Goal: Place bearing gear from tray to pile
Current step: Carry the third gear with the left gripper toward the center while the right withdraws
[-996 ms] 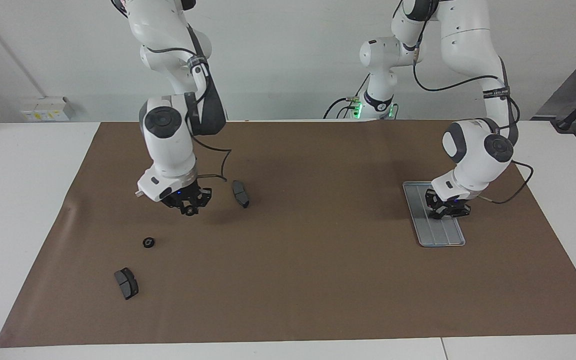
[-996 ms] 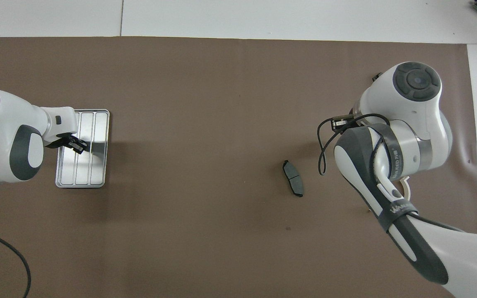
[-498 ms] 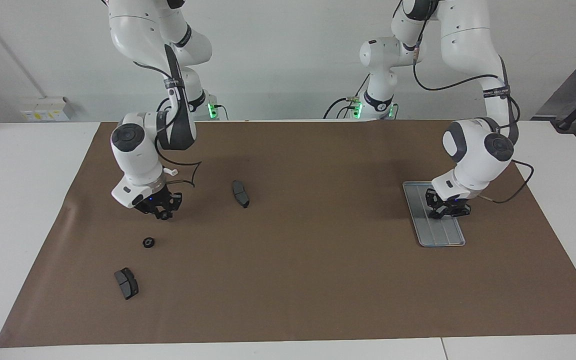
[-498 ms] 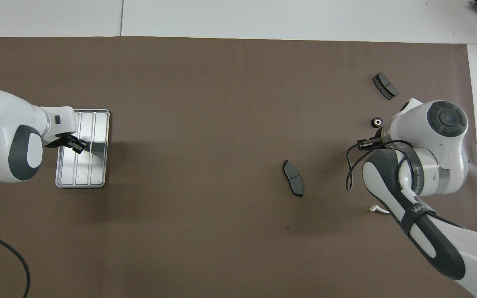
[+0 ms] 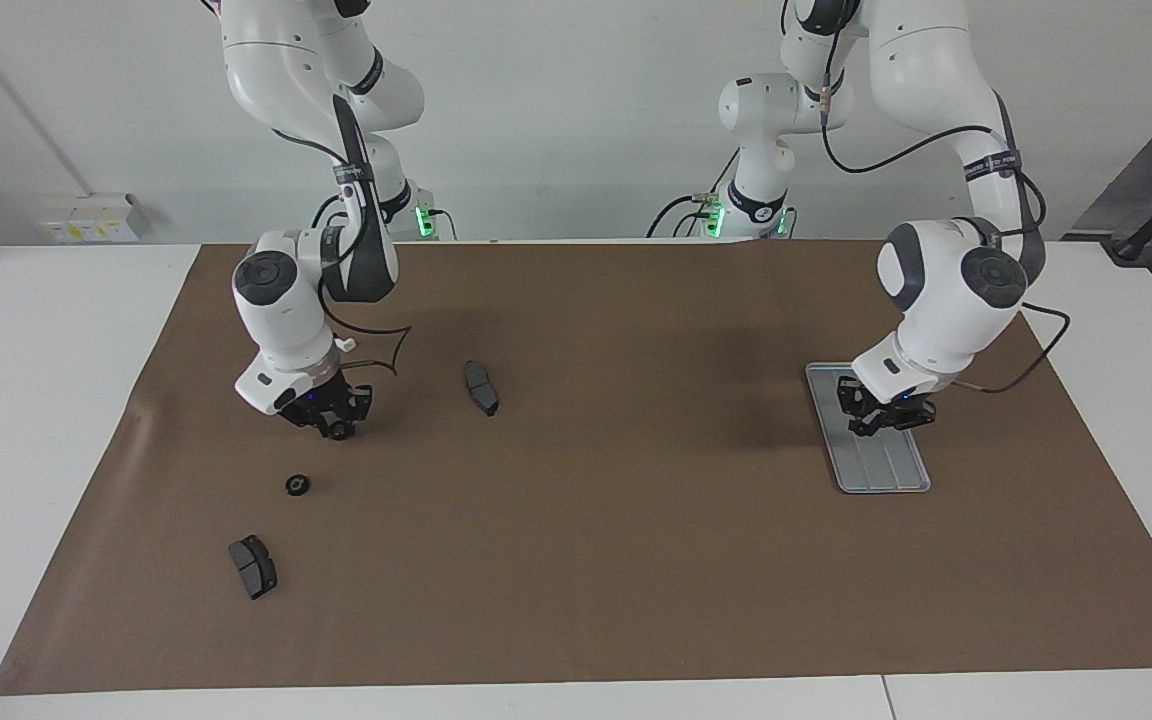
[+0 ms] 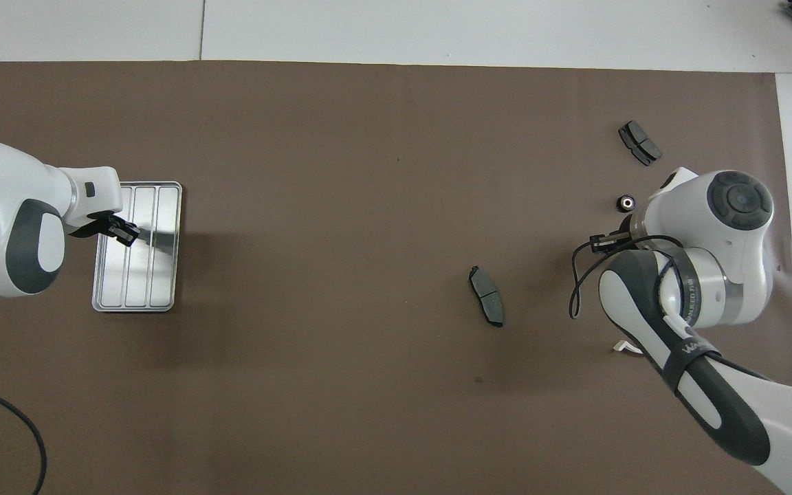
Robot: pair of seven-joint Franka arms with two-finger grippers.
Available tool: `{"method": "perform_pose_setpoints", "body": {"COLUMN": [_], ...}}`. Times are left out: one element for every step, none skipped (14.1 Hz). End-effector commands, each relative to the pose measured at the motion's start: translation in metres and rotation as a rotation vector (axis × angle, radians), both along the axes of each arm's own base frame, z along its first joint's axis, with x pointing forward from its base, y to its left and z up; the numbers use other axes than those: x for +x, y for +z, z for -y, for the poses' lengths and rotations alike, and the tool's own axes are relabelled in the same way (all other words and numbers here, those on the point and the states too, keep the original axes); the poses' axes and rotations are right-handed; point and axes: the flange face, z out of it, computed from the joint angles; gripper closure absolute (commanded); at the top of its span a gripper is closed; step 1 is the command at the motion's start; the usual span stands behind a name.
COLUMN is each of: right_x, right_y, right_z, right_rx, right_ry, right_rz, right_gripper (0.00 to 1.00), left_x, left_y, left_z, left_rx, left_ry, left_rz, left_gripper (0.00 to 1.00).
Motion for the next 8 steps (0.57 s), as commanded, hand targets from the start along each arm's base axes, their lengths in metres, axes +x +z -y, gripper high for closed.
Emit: {"method": "perform_pose_setpoints", "body": {"right_x": [-0.005,-0.002,0.004,0.008,0.013,0.017,0.025,0.032], "right_y": [0.008,0.013,0.025,0.035,0.049,0.059,0.073,0.09], "right_z": [0.002,0.001,0.001,0.0,0.0,0.0,0.0,0.0], "right_rx": [0.023,0.023,0.025,0.026,0.028,0.029,0.03,0.031], "right_ry": [-0.004,-0.002,-0.002,-0.001,-0.002,-0.003,-0.009,-0.011], "right_rz": [0.02,0.03,0.05,0.07,0.094,0.107,0.121,0.125], "right_gripper": [0.0,0.0,0.0,0.0,0.0,0.0,0.0,0.0], "left_x": [-0.016,-0.022,-0.028,-0.033,-0.04,-0.048,-0.057,-0.067], "left_y": [0.02,0.026,0.032,0.039,0.043,0.045,0.045,0.045], "left_z": [0.072,0.104,0.131,0.153,0.173,0.193,0.213,0.233], "left_rx": [0.029,0.034,0.034,0.03,0.028,0.02,0.014,0.013], "left_ry": [0.165,0.233,0.284,0.33,0.361,0.382,0.393,0.387], "left_rz": [-0.01,-0.011,-0.01,-0.006,-0.008,-0.009,-0.011,-0.008], "left_gripper": [1.0,1.0,1.0,1.0,1.0,1.0,1.0,1.0]}}
